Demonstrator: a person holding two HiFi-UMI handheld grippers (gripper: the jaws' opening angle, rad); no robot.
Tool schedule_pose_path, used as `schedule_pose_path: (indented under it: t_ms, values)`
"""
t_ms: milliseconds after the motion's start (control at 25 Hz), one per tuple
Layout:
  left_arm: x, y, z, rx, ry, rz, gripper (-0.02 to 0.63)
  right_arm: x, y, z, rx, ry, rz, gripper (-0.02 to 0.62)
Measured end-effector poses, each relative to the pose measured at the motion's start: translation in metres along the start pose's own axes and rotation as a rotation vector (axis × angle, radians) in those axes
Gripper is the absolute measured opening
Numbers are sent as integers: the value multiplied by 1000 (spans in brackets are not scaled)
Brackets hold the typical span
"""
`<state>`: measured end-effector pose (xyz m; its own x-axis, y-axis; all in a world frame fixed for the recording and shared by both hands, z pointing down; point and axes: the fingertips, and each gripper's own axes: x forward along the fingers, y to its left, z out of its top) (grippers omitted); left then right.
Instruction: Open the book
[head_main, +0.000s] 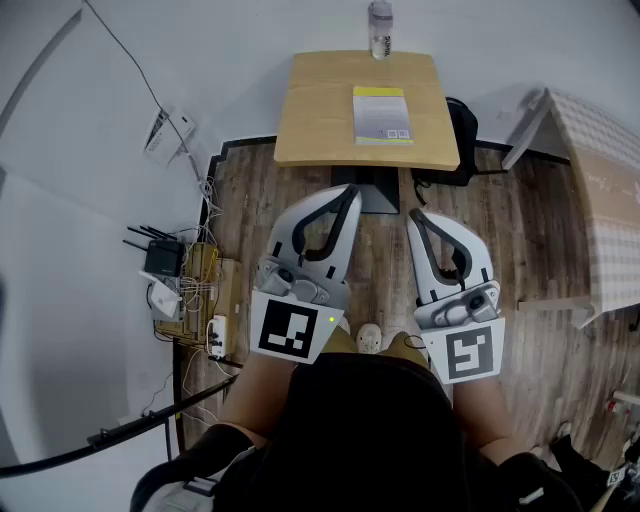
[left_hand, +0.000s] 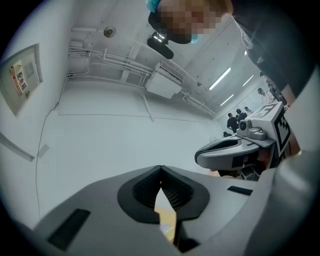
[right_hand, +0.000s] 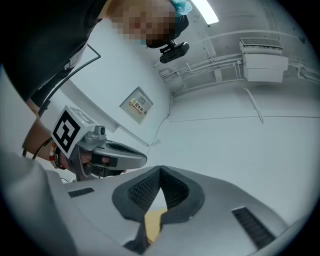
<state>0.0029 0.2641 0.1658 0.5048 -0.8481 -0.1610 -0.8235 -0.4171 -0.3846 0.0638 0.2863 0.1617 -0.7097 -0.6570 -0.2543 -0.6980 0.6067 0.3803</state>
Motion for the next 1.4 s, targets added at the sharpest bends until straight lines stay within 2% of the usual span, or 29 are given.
schedule_pose_path:
  t_ms: [560, 1400]
  values:
    - [-3, -22, -6, -12, 32, -31, 5, -17, 1, -3, 11, -9, 27, 29]
    - [-11, -5, -8, -25, 16, -9, 3, -4, 10, -6, 25, 1, 23, 29]
